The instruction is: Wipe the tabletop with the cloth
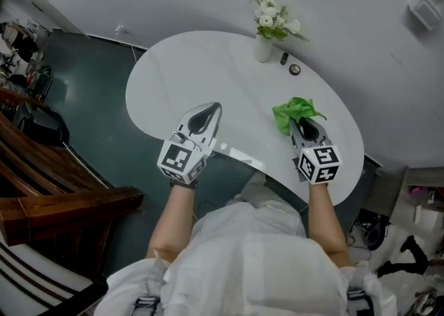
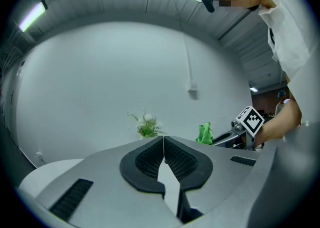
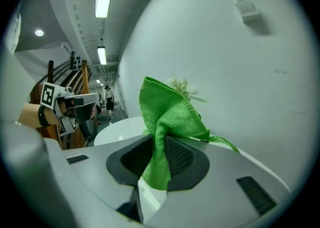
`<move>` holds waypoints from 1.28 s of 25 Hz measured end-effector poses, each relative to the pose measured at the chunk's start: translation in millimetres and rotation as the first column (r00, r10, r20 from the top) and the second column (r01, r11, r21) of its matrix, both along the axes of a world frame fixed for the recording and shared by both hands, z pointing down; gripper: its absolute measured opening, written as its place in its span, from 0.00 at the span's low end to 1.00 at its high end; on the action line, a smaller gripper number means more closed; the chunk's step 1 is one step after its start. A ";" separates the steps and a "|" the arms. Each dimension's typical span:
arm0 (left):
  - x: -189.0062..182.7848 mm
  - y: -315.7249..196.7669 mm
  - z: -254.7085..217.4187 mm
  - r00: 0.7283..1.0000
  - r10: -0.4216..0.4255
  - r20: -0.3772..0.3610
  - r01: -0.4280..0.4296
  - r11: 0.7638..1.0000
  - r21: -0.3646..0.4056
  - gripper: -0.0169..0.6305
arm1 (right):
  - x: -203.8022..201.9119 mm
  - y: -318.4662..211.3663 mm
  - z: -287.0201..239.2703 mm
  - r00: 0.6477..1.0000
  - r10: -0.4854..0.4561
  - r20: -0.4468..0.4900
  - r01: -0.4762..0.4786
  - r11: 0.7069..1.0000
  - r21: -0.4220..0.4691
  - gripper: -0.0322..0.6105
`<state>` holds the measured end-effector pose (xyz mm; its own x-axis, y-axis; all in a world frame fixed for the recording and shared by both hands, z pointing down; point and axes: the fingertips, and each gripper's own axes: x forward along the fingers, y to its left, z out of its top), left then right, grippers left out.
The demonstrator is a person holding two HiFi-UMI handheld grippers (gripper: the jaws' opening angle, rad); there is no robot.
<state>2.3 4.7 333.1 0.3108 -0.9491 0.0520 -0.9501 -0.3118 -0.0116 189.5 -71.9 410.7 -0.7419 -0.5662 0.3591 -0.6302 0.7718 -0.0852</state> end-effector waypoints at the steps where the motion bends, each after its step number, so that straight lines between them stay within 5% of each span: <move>1: 0.0 -12.0 4.4 1.000 0.007 0.002 -0.007 1.000 -0.011 0.05 | -5.8 -9.0 7.4 1.000 -0.007 -0.012 0.007 1.000 -0.016 0.15; 10: 4.9 -86.2 50.1 0.997 0.075 0.031 -0.071 0.991 -0.114 0.05 | -54.2 -75.3 74.6 0.992 -0.061 -0.112 0.043 0.987 -0.155 0.15; 23: -38.5 -146.4 85.7 0.986 0.165 0.021 -0.156 0.964 -0.215 0.05 | -158.4 -112.4 149.5 0.939 -0.221 -0.264 0.118 0.926 -0.359 0.17; 26: -54.1 -159.2 93.0 0.982 0.186 0.018 -0.177 0.958 -0.226 0.05 | -172.3 -121.1 160.5 0.934 -0.200 -0.296 0.086 0.930 -0.358 0.37; 32: -77.1 -169.7 97.7 0.977 0.211 -0.006 -0.207 0.951 -0.231 0.05 | -149.3 -132.7 155.5 0.931 -0.026 -0.365 -0.080 0.959 -0.273 0.42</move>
